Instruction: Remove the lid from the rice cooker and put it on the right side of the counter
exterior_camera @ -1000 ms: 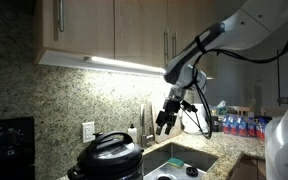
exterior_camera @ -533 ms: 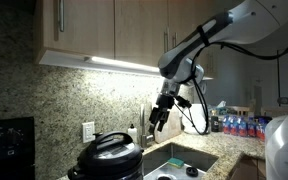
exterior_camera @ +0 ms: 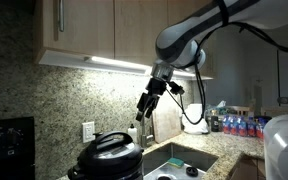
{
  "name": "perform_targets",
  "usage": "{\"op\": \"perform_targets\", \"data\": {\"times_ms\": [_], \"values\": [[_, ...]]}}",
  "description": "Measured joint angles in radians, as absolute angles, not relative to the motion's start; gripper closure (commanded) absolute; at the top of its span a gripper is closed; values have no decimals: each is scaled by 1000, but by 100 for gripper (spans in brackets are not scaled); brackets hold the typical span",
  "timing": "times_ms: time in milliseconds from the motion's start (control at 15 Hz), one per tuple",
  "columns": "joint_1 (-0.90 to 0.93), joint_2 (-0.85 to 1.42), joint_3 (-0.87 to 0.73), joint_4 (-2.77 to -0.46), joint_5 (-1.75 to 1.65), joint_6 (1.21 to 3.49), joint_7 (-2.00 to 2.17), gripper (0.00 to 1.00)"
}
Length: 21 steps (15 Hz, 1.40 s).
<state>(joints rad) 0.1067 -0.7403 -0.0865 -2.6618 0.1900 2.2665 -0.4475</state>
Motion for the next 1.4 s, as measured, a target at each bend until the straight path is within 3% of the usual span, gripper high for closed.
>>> {"op": "perform_targets", "data": {"times_ms": [333,600,1400], "values": [[198,-697,-59,-2658,187,2346,-446,0],[203,-609,6,-2668,92,2537,-406,0],[-44,-469,265,-2706,-354,2840,58,0]]}}
